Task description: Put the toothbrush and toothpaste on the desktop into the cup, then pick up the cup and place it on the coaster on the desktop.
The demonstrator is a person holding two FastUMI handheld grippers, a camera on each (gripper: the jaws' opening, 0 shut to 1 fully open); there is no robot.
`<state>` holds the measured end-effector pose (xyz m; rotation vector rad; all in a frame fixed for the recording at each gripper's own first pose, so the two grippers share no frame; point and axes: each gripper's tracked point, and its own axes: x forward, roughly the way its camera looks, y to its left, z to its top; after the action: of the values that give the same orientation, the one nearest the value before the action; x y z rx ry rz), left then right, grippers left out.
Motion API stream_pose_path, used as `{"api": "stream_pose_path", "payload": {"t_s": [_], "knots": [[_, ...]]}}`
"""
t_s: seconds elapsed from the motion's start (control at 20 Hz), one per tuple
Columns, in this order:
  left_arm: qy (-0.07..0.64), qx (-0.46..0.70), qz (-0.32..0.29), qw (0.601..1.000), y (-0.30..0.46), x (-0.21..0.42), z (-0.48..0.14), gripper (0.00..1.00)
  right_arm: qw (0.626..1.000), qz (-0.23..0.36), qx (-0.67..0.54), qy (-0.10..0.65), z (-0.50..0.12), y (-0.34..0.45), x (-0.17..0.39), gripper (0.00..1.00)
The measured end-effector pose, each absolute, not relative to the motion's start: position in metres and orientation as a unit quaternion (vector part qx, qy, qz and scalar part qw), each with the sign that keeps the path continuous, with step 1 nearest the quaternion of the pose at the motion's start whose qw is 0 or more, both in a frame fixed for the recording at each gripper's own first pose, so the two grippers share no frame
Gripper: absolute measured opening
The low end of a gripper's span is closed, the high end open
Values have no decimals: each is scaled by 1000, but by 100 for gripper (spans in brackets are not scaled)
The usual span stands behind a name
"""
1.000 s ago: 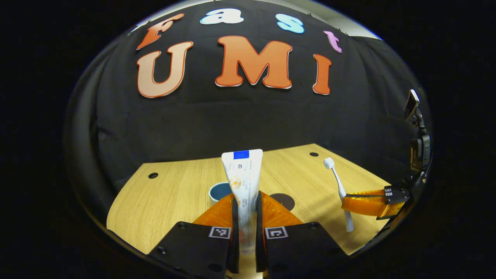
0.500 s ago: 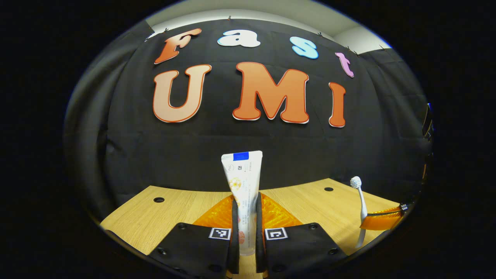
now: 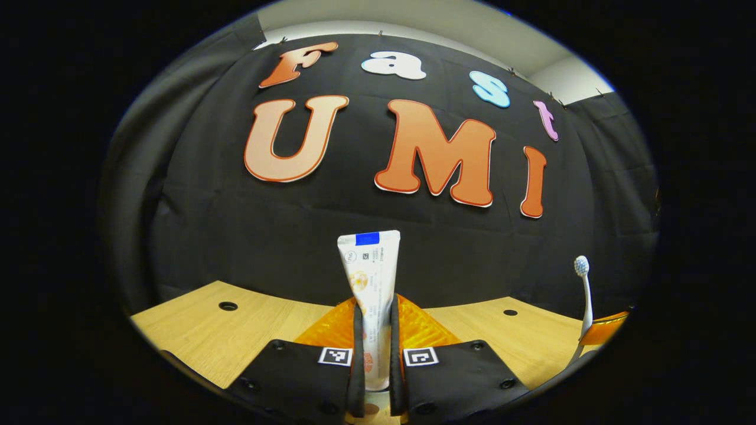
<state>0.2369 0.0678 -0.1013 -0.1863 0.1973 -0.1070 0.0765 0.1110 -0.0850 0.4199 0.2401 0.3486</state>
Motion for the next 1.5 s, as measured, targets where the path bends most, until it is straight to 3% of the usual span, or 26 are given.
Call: {"api": "stream_pose_path", "payload": {"t_s": [0.85, 1.4, 1.5], "knots": [[114, -117, -36, 986, 73, 260, -153, 19, 954, 186, 221, 83, -69, 126, 109, 2], [136, -115, -47, 983, 63, 256, -171, 31, 950, 191, 229, 95, -83, 143, 130, 2], [134, -123, -50, 982, 63, 256, -172, 26, 951, 190, 226, 95, -82, 150, 140, 2]]}}
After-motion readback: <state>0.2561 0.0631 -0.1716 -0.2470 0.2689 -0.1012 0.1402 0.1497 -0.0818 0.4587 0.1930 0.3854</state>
